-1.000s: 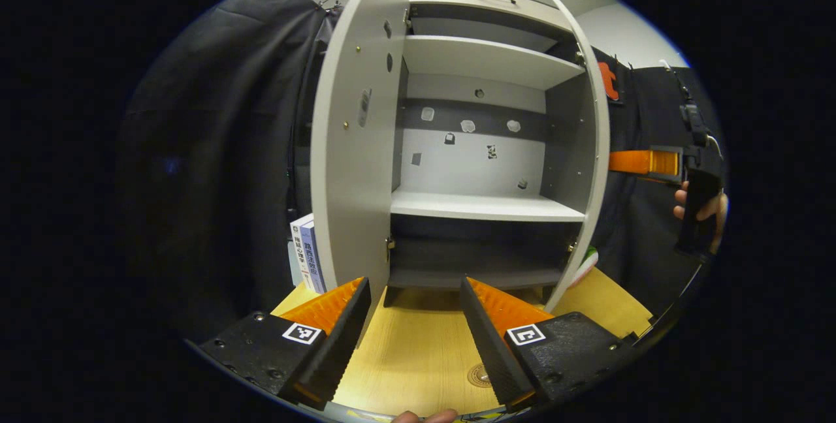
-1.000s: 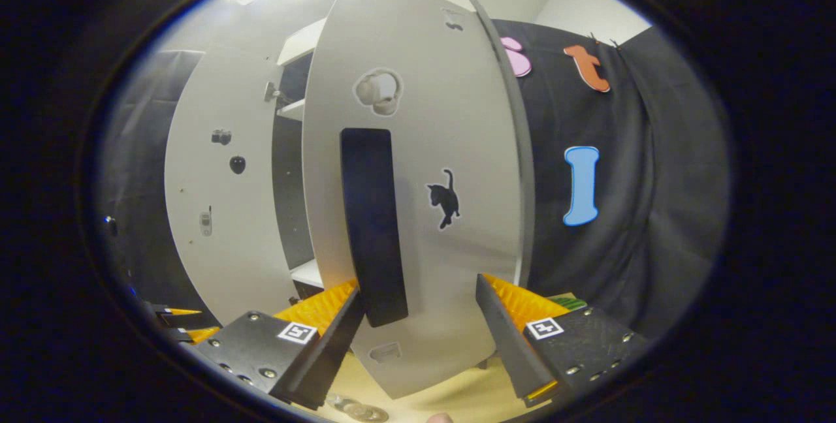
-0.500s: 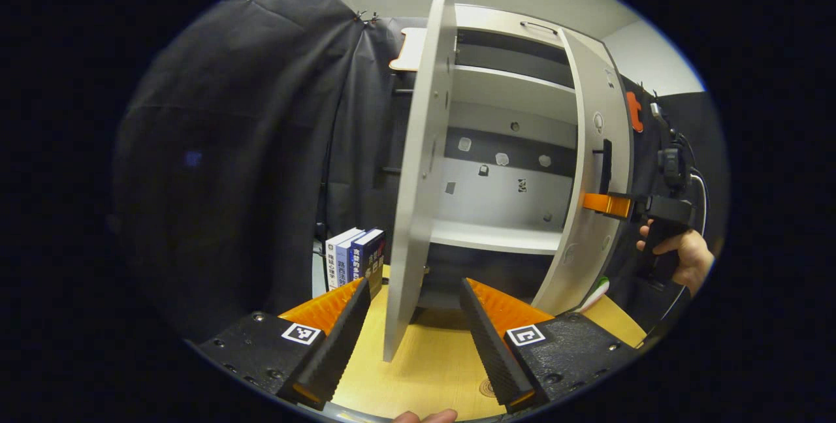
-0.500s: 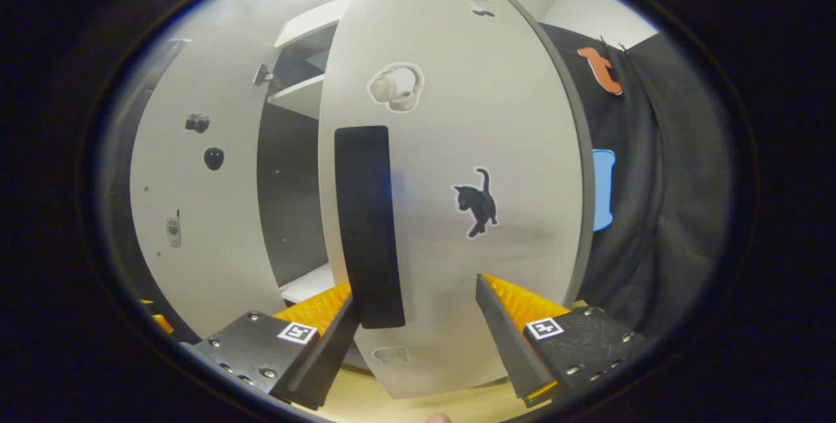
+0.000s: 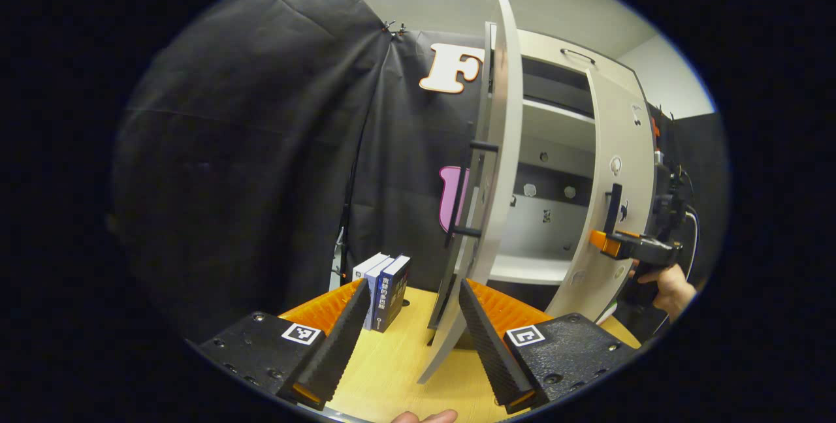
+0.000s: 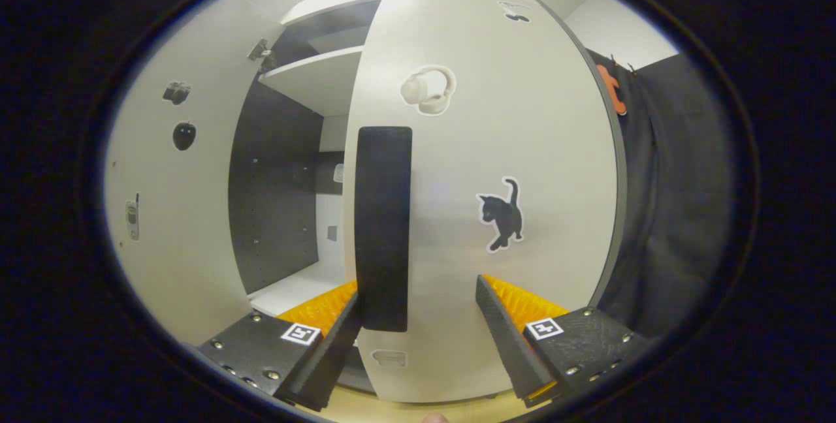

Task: Grasp the bottle in the cabinet with the left hand and place it on the coaster, then close the right door with the right hand and the left door with the left hand.

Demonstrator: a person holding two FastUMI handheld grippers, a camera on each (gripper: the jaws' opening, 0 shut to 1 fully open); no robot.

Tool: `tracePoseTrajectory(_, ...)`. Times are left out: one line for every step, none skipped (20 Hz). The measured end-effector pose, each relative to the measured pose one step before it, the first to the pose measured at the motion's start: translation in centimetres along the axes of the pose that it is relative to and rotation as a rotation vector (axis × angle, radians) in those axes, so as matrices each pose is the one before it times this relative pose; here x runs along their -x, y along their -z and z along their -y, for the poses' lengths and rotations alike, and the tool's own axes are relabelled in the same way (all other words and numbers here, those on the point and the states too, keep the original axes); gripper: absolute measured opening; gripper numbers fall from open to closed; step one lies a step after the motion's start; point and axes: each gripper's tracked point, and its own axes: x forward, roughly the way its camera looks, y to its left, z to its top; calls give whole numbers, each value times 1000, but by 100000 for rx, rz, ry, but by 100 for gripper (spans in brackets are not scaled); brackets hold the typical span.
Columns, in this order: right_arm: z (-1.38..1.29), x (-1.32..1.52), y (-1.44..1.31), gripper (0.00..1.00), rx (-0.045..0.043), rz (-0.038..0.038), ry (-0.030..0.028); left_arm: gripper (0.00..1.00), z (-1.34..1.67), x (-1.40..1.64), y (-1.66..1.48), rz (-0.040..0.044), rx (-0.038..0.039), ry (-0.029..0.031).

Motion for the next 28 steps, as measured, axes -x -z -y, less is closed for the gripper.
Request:
tracePoseTrajectory(28, -241, -84, 99, -352, 350, 1696, 88, 13, -437, -584, -41, 716, 1805)
tracePoseTrajectory(20, -377, 96, 94, 473, 221, 1413, 88, -162, -288, -412, -256, 212, 587)
tracePoseTrajectory(-69, -258, 15, 94, -23, 439, 1388, 88, -440, -391, -740, 1238, -149, -133)
tracePoseTrajectory(3, -286, 12, 99, 336, 432, 1140, 88, 139, -493, -434, 150, -262, 1584)
tracePoseTrajectory(23, -68, 4, 99, 96, 428, 955, 88, -13, -378, -429, 348, -121, 907)
tracePoseTrajectory(9, -111, 65, 95, -33, 208, 978, 88, 250, -444, -118, -645, -463, 2187)
tracePoseTrajectory(-4, -115, -28, 95, 123, 461, 880, 88, 220, -491, -89, -446, -638, 1858)
tracePoseTrajectory(12, -26, 21, 100, 121, 235, 759, 88, 80, -366, 52, -785, -1503, 1448)
tracePoseTrajectory(2, -82, -36, 100, 225, 271, 587, 88, -117, -385, -87, -19, -2014, 308)
tracePoseTrajectory(83, 17, 136, 100, 654, -348, 581, 88, -315, -295, -263, 1048, -1740, -961)
tracePoseTrajectory(-28, -28, -61, 100, 143, 381, 95, 88, 220, -336, -363, 755, -1401, 1289)
tracePoseTrajectory(-4, -60, 173, 100, 123, -494, -122, 88, 401, -136, 30, -18, -739, 904)
tracePoseTrajectory(2, -54, -108, 100, 288, 335, -29, 88, 314, -318, -98, 93, -253, 1531)
tracePoseTrajectory(21, 39, 111, 97, 54, -347, -38, 88, 245, -161, 50, -511, -114, 1053)
tracePoseTrajectory(-33, -35, -60, 100, -71, 31, 25, 88, 121, -241, 91, -8, -514, 561)
tracePoseTrajectory(48, -11, 85, 100, -105, -235, 28, 88, 105, -251, 89, -327, -717, 669)
tracePoseTrajectory(0, -19, -30, 100, 3, -69, 20, 88, 11, -124, -63, 0, -829, -28)
tracePoseTrajectory(16, -1, -18, 100, -227, -37, -35, 88, -85, -200, -22, 11, -980, 342)
tracePoseTrajectory(-18, 12, 8, 100, -252, -480, -240, 88, 57, 8, -97, 83, -744, 711)
tracePoseTrajectory(11, 18, -15, 100, -48, -615, -328, 88, 90, -14, 128, -153, -731, 1001)
tracePoseTrajectory(-39, 6, 51, 100, -178, -956, -728, 88, 52, 20, 69, -378, -855, 776)
tracePoseTrajectory(-29, 59, 32, 100, -927, -790, -1308, 88, 31, -172, 136, -452, -869, 825)
tracePoseTrajectory(-113, 53, 276, 100, -1919, -2497, -2115, 88, 43, -108, 91, -698, -1045, 801)
tracePoseTrajectory(136, 573, 564, 97, -2161, -3269, -1082, 88, 160, 33, -73, -236, -1126, 859)
tracePoseTrajectory(-3, 570, 59, 100, -2075, -727, -1624, 88, 242, -73, -204, 141, -785, 561)
tracePoseTrajectory(20, 703, -16, 100, -1416, 40, -1196, 88, 441, 21, -73, 37, -526, 1000)
tracePoseTrajectory(86, 988, -39, 100, -630, 483, -649, 88, 548, 22, -127, 137, 94, 1311)
tracePoseTrajectory(133, 781, 36, 100, 150, 368, -263, 88, 426, -35, 150, -264, 684, 1295)
